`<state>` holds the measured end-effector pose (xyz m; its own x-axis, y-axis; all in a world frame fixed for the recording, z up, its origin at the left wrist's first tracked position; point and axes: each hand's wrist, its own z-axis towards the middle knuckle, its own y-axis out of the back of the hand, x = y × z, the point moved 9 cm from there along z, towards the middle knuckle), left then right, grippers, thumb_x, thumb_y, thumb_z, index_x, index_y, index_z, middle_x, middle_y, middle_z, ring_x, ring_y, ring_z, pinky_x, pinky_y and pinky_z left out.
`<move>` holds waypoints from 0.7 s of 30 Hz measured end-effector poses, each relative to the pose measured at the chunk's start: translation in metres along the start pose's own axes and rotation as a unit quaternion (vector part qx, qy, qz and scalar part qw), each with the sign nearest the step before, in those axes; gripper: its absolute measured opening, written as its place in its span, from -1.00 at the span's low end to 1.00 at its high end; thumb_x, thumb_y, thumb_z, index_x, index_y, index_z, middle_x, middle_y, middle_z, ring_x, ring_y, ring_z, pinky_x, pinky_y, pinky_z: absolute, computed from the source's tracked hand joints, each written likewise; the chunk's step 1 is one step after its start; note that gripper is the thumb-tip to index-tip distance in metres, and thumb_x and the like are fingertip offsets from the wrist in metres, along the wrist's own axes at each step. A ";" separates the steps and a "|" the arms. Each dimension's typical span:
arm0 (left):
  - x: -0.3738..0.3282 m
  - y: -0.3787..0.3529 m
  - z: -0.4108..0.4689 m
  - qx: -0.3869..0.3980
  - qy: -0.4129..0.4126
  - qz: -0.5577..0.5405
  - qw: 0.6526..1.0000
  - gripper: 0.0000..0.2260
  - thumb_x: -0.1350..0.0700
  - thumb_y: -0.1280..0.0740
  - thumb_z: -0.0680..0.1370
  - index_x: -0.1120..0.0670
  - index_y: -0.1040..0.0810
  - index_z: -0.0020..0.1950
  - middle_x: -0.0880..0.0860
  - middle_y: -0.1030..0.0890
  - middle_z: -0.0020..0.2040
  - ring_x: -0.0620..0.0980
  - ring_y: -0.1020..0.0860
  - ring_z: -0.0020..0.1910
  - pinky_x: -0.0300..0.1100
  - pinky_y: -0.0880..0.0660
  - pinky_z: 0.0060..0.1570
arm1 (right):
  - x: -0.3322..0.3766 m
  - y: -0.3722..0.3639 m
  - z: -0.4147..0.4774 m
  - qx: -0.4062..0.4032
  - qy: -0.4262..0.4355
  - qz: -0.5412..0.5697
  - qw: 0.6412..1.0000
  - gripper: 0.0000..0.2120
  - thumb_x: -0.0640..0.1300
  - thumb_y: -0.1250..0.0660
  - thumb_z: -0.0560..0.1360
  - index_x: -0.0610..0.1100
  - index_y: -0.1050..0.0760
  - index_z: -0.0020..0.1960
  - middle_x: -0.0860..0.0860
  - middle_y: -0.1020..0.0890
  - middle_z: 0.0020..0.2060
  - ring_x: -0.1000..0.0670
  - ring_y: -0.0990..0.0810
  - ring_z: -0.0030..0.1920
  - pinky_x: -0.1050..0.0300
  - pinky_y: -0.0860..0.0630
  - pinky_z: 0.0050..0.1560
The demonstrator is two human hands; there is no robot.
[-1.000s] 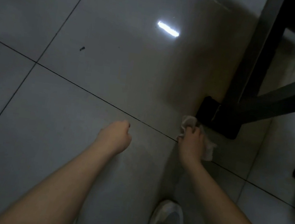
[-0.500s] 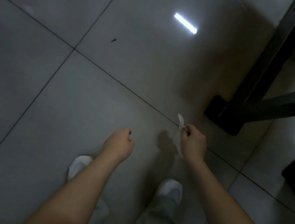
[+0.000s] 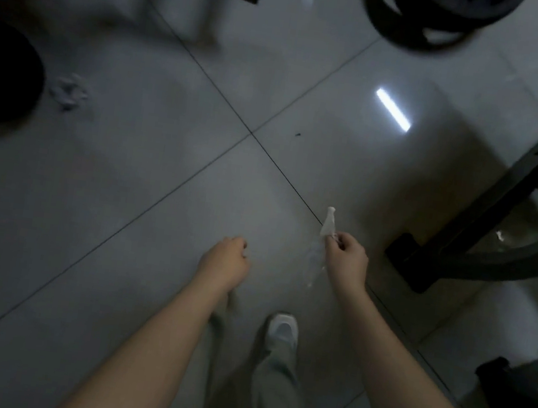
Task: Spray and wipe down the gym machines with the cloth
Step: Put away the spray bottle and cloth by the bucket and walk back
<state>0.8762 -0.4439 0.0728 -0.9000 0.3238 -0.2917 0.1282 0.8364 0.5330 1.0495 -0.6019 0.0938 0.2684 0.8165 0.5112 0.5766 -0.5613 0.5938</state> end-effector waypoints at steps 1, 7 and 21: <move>0.004 0.014 -0.012 -0.014 0.008 -0.015 1.000 -0.67 0.16 -0.20 0.55 0.17 -0.45 0.32 0.18 -0.51 0.27 0.14 -0.48 0.24 -0.10 -0.43 0.18 | 0.017 0.002 -0.011 0.009 0.008 0.002 1.000 -0.78 -0.16 -0.22 0.51 -0.32 -0.49 -0.17 -0.11 -0.51 -0.34 -0.07 -0.44 -0.30 0.10 -0.29 -0.30; 0.036 0.065 -0.087 -0.082 0.047 -0.079 0.992 -0.67 0.15 -0.19 0.56 0.14 -0.44 0.32 0.16 -0.50 0.29 0.14 -0.47 0.25 -0.07 -0.43 0.19 | 0.093 0.001 -0.069 0.059 0.051 0.000 0.997 -0.81 -0.20 -0.21 0.48 -0.19 -0.41 -0.31 -0.04 -0.42 -0.43 -0.03 -0.38 -0.34 0.14 -0.24 -0.35; 0.247 0.080 -0.258 -0.201 0.167 -0.251 0.932 -0.72 0.17 -0.19 0.56 0.18 -0.44 0.25 0.18 -0.49 0.25 0.15 -0.48 0.21 -0.03 -0.45 0.15 | 0.168 -0.140 -0.299 0.242 0.175 -0.061 0.952 -0.76 -0.21 -0.26 0.50 -0.13 -0.37 -0.34 0.00 -0.41 -0.44 0.03 -0.36 -0.39 0.15 -0.28 -0.31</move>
<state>0.5570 -0.4112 0.2481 -0.8924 -0.2759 -0.3571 -0.4505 0.5911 0.6691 0.7827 -0.4268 0.2822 -0.0486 0.7296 0.6821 0.8978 -0.2674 0.3500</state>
